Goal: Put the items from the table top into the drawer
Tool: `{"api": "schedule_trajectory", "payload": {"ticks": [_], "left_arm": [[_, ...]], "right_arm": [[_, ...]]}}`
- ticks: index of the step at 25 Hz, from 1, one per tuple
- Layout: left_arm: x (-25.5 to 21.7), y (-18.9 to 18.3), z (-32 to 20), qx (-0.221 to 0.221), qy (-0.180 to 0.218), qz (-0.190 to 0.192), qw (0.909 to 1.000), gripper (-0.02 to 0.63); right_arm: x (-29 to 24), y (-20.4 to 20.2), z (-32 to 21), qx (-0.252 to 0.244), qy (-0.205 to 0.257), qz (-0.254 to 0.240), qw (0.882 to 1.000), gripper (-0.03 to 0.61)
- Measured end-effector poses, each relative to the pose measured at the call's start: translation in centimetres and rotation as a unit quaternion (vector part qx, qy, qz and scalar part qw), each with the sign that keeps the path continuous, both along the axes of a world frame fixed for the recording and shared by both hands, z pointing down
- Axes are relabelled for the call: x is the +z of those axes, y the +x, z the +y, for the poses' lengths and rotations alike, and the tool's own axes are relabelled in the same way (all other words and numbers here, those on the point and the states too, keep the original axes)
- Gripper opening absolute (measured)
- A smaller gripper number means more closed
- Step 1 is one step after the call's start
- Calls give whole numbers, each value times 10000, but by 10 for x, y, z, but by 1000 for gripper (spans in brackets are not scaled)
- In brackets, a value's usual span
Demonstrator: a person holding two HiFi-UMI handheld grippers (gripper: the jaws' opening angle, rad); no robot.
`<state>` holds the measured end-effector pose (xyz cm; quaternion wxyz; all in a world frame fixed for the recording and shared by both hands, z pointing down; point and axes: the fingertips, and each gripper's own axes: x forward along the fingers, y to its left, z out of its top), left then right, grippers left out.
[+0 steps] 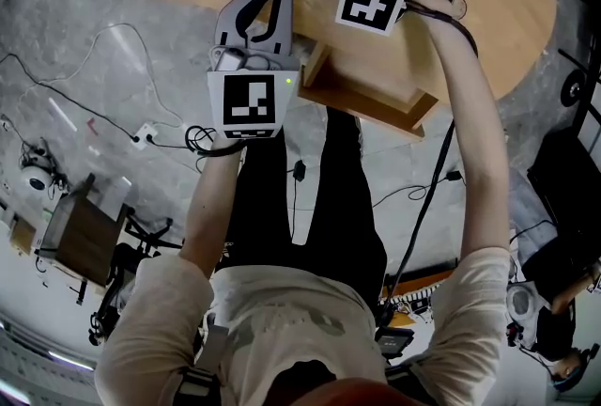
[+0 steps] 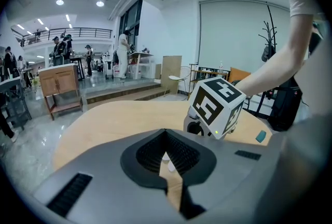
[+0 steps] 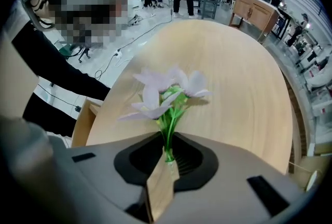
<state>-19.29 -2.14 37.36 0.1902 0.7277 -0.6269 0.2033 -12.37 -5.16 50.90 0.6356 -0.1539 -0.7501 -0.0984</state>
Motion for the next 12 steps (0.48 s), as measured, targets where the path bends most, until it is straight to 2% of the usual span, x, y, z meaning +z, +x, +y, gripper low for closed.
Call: {"api": "schedule_trajectory", "payload": {"ticks": [3, 6, 10, 12], "left_arm": [[2, 0, 5, -22, -41, -23, 10000, 6], [4, -1, 2, -67, -56, 15, 10000, 6], [1, 2, -4, -16, -7, 0, 10000, 6], [-3, 2, -7, -29, 33, 25, 10000, 6]], "right_arm": [[-1, -1, 2, 19, 53, -94, 9999, 38], [0, -2, -1, 260, 43, -305, 9992, 23], [0, 3, -2, 824, -48, -591, 9948, 20], [-13, 2, -2, 1315, -137, -976, 9864, 21]]}}
